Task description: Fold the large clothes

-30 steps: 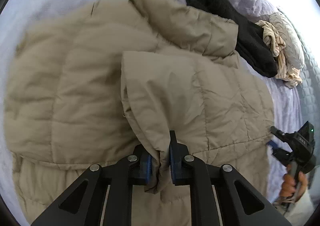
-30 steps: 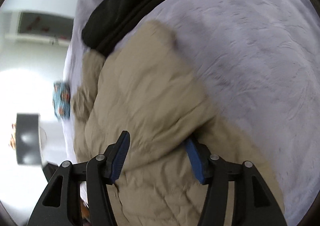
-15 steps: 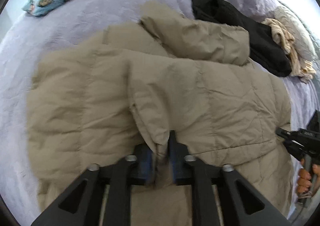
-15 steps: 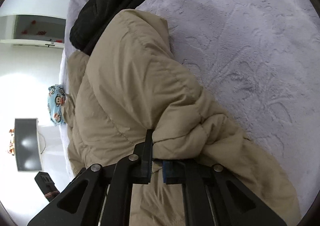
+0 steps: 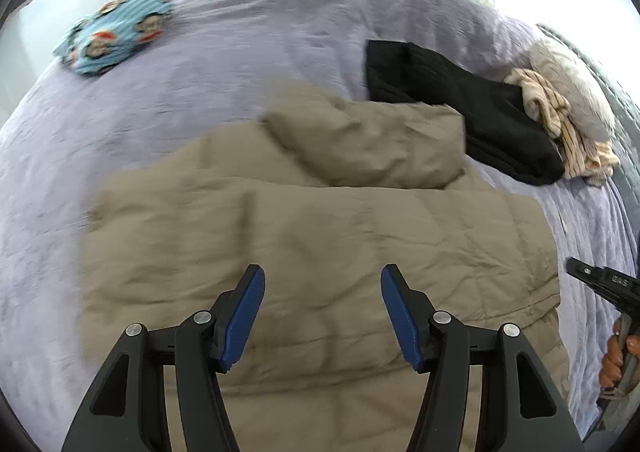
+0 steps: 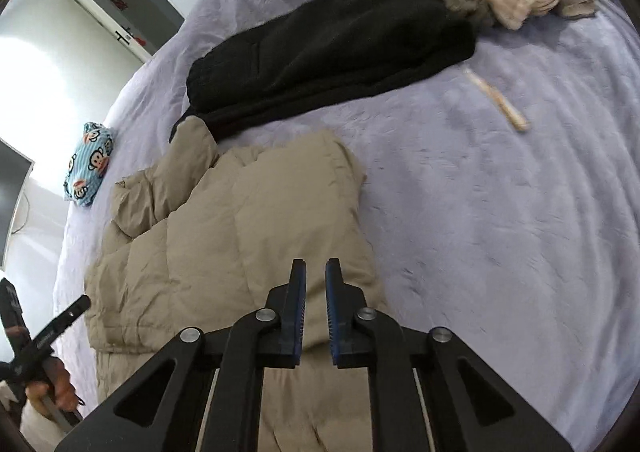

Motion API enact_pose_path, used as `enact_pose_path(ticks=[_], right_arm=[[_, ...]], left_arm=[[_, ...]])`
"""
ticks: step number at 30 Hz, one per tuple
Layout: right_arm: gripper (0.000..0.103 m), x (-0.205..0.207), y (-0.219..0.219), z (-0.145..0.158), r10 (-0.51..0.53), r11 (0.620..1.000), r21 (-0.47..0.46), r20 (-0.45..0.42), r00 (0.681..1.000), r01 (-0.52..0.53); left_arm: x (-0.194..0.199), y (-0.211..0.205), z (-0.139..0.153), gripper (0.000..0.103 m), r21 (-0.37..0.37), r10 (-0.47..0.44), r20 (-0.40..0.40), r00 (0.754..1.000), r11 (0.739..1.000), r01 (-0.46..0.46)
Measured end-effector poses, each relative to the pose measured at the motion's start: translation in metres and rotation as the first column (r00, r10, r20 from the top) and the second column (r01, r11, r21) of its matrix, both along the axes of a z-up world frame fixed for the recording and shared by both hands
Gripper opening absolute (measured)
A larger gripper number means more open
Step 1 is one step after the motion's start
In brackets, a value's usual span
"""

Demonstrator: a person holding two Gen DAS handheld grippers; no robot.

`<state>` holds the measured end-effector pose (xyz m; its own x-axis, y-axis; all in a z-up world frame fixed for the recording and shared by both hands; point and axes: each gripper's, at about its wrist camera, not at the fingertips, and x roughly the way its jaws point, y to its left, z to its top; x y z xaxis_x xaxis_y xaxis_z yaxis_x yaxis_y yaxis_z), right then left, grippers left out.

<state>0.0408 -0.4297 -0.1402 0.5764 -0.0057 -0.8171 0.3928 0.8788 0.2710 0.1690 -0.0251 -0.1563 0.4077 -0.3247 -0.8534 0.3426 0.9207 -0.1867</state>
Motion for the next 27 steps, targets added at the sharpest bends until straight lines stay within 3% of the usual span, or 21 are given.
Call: enact_pose_path(ticks=[2,4,7,10,16,22,27], right_arm=[[0.010,0.015,0.004,-0.012,0.029,0.999,-0.033,-0.025,0.999,-0.030],[0.010,0.028,0.005,-0.028,0.035,0.998,-0.043,-0.065,0.997,-0.038],[0.006,0.025,-0.007,-0.048,0.015,1.000,-0.010,-0.098,0.995,-0.016],[0.006,0.020,-0.013,-0.066,0.007,1.000,0.012,-0.104,0.995,-0.006],[0.007,0.014,-0.006,-0.054,-0.004,1.000,-0.029,-0.120,0.993,0.000],[0.011,-0.021,-0.003,-0.031,-0.019,1.000,-0.013,-0.114,0.993,0.017],[0.011,-0.055,0.006,-0.030,-0.020,0.999,0.025,-0.147,0.989,0.024]], left_arm=[[0.001,-0.011,-0.013,0.062,0.050,0.003,0.012,1.000,0.999,-0.003],[0.009,-0.008,-0.035,0.062,0.079,0.020,-0.035,0.999,0.997,-0.017],[0.019,0.012,-0.060,0.062,-0.021,0.042,-0.149,0.988,0.999,-0.046],[0.019,0.015,-0.063,0.062,-0.036,0.031,-0.151,0.988,0.999,-0.037],[0.006,0.008,-0.042,0.062,0.100,0.076,-0.074,0.994,0.993,-0.068],[-0.022,0.031,-0.015,0.062,0.131,0.103,-0.041,0.994,0.987,-0.097],[-0.047,0.033,-0.011,0.062,0.200,0.122,-0.042,0.992,0.973,-0.111]])
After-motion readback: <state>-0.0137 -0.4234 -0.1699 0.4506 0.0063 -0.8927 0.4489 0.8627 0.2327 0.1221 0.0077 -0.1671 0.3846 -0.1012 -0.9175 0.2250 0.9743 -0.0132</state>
